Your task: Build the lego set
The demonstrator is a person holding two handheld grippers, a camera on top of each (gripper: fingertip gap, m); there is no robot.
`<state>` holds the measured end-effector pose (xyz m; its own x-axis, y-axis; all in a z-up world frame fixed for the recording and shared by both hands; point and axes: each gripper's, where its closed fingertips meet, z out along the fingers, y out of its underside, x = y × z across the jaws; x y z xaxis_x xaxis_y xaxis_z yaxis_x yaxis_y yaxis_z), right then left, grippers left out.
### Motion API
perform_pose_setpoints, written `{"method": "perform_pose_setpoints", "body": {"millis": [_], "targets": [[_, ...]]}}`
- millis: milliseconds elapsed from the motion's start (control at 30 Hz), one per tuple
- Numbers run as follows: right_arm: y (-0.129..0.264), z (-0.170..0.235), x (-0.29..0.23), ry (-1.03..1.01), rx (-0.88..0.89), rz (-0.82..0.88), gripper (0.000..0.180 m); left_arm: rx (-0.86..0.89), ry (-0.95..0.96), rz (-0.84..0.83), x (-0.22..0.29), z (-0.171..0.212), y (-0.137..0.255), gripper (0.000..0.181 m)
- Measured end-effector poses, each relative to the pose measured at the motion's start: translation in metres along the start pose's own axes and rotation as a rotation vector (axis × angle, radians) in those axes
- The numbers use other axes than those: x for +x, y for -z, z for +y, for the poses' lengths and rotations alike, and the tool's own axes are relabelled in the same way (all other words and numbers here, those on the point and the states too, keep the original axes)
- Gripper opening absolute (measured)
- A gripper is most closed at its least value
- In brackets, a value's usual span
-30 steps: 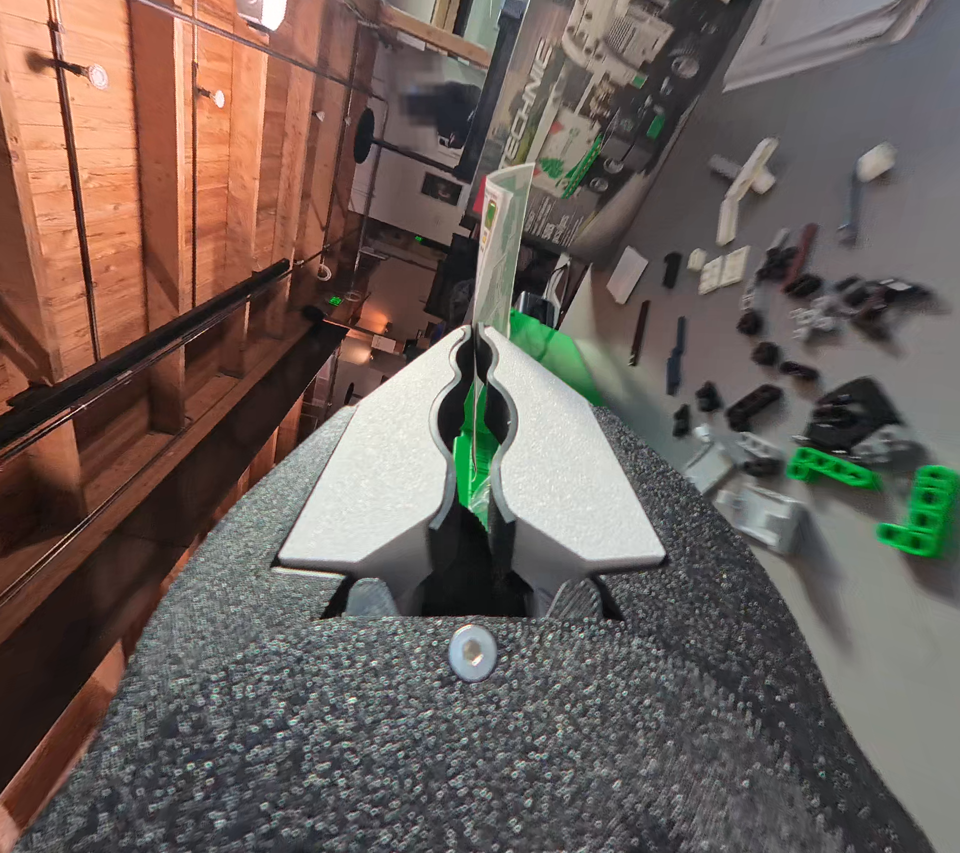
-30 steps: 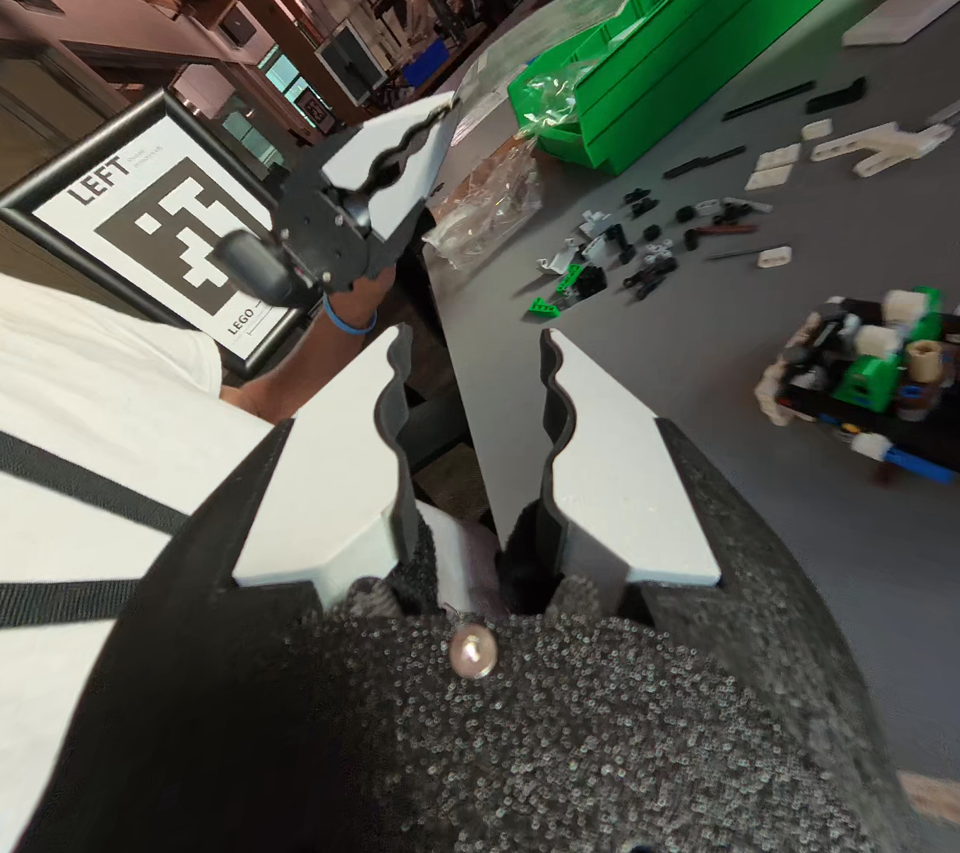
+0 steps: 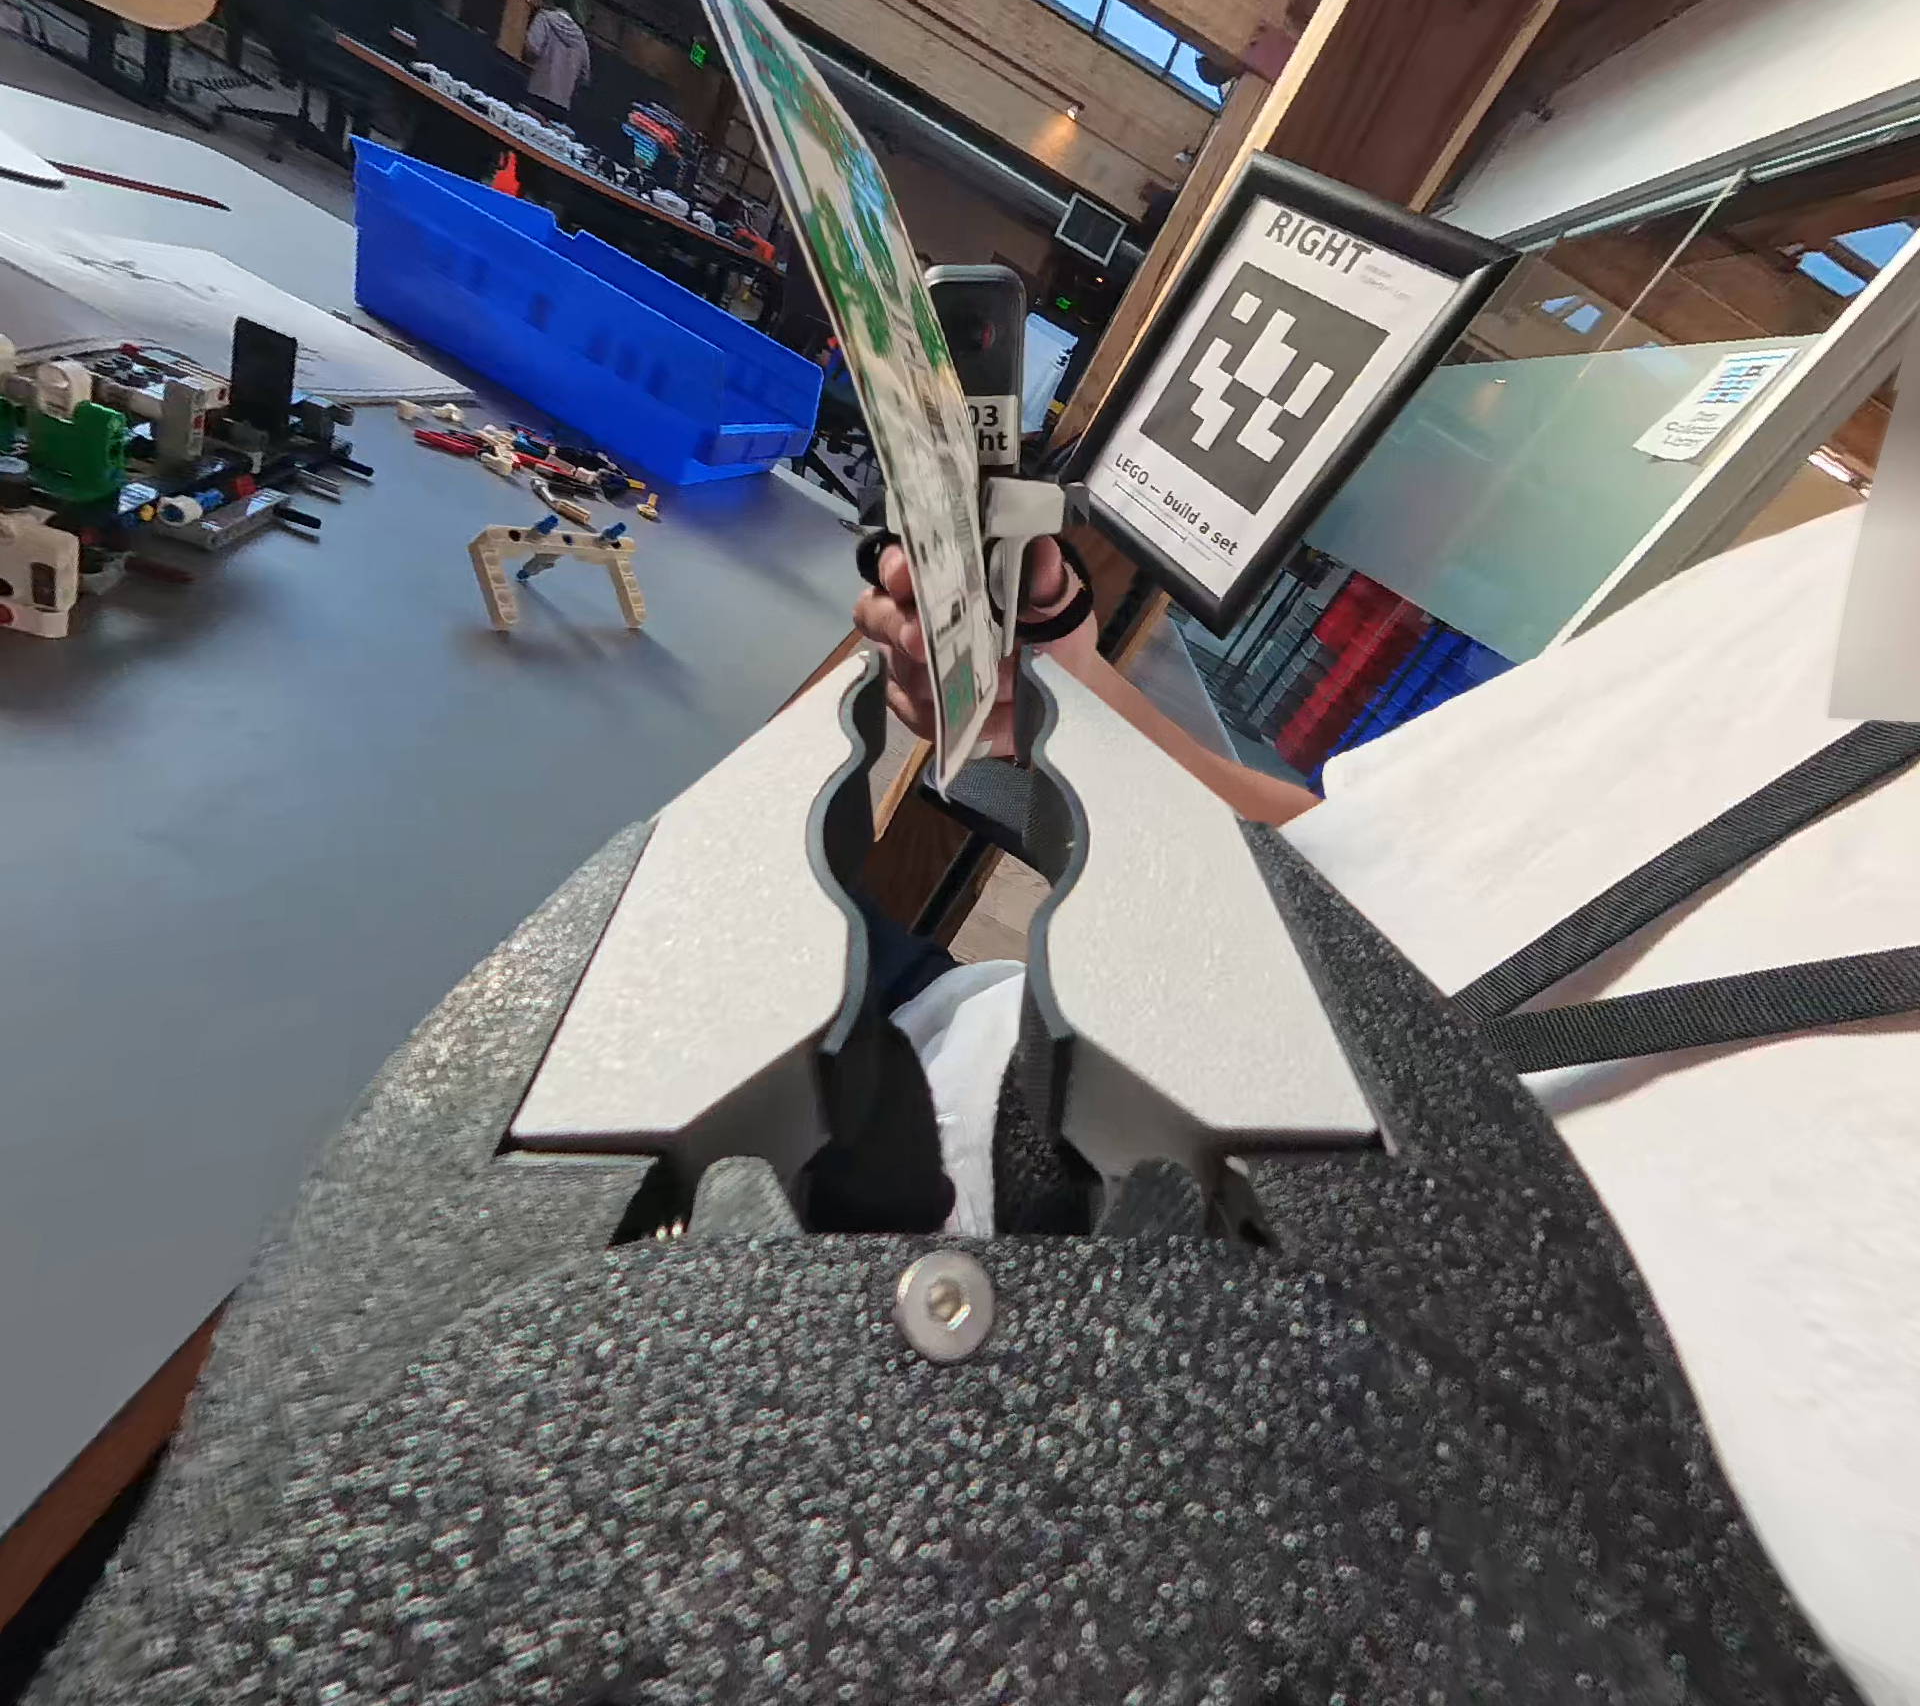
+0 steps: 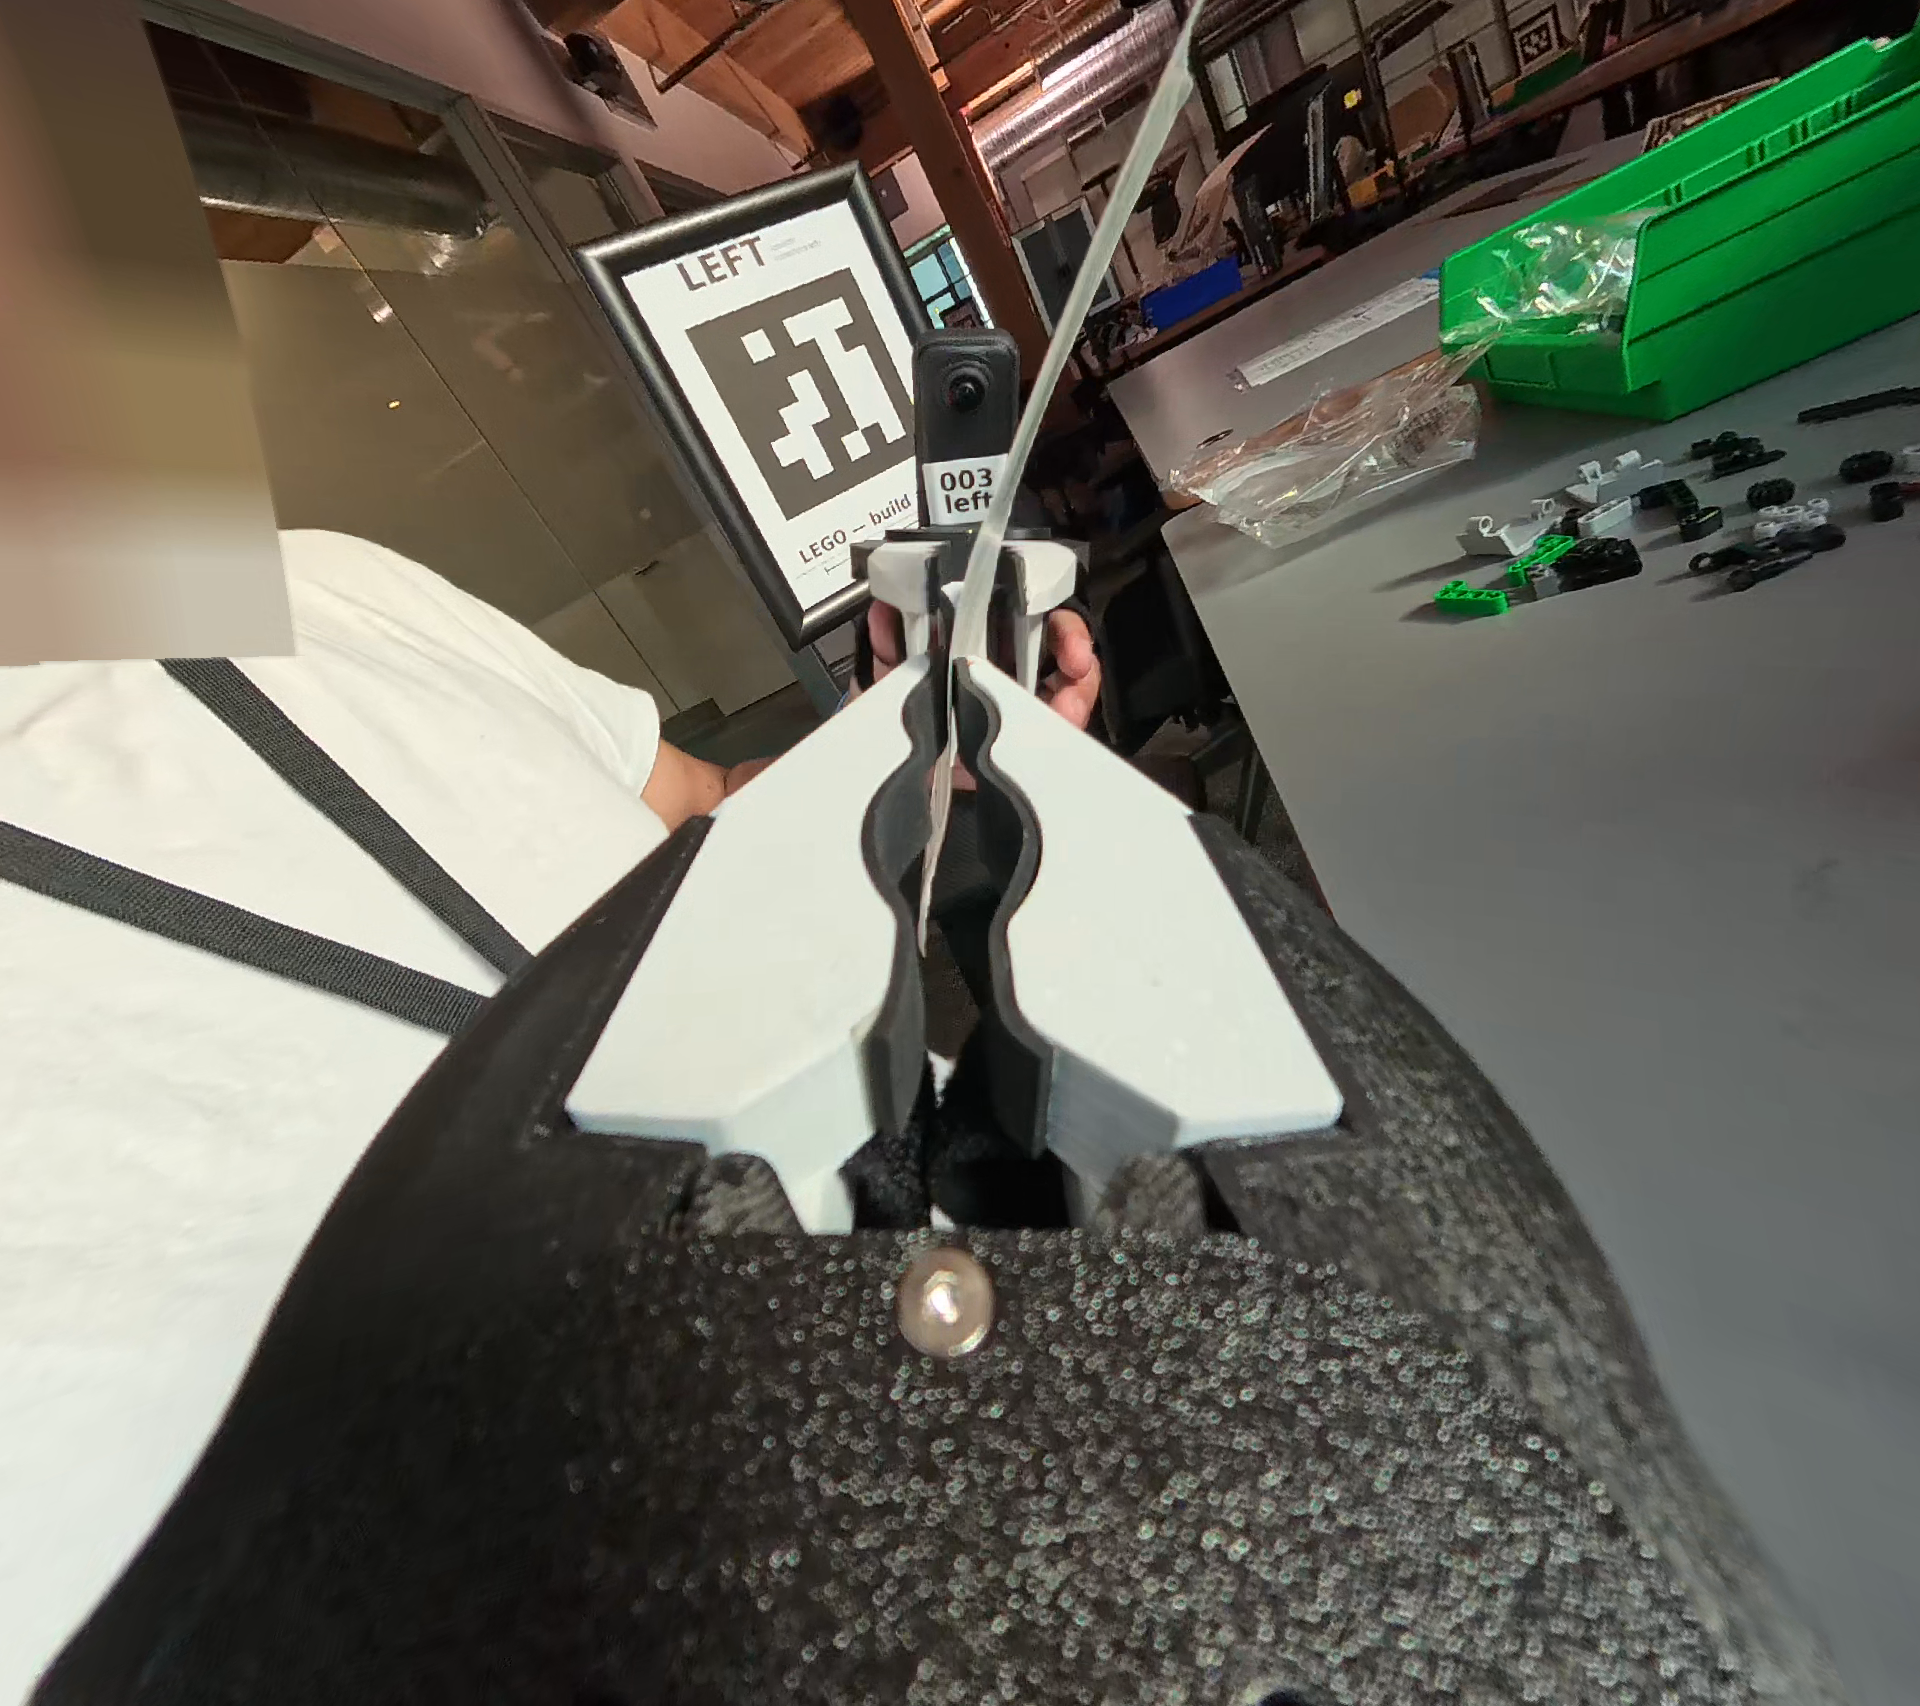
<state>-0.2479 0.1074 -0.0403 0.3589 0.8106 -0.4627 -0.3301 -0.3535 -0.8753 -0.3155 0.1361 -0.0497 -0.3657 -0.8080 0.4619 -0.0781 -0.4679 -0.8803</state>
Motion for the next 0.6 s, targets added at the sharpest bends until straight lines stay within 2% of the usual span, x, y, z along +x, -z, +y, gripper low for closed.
{"method": "perform_pose_setpoints", "body": {"millis": [100, 333, 400, 433, 500, 567, 600], "targets": [[0.009, 0.005, -0.007, 0.004, -0.005, -0.015, 0.000, -0.004, 0.003, 0.028, 0.002, 0.002, -0.008, 0.001], [0.019, 0.001, -0.002, -0.039, 0.043, 0.002, 0.000, -0.040, -0.034, 0.054, 0.011, 0.009, -0.024, 0.000], [0.020, 0.004, 0.009, -0.037, 0.031, 0.065, 0.000, -0.039, -0.045, 0.027, 0.006, 0.009, -0.024, 0.000], [0.021, 0.005, 0.016, -0.016, 0.021, 0.117, 0.005, -0.034, -0.041, 0.021, 0.004, 0.009, -0.025, 0.000], [0.031, 0.002, 0.040, 0.084, -0.025, 0.333, 0.028, -0.019, -0.006, -0.002, -0.002, 0.007, -0.024, 0.000], [0.051, -0.017, 0.051, 0.356, -0.066, 0.623, 0.027, -0.010, 0.020, -0.053, -0.014, 0.007, -0.022, 0.000], [0.053, -0.028, 0.040, 0.513, -0.076, 0.697, 0.027, -0.009, 0.024, -0.077, -0.019, 0.008, -0.022, 0.000]]}}
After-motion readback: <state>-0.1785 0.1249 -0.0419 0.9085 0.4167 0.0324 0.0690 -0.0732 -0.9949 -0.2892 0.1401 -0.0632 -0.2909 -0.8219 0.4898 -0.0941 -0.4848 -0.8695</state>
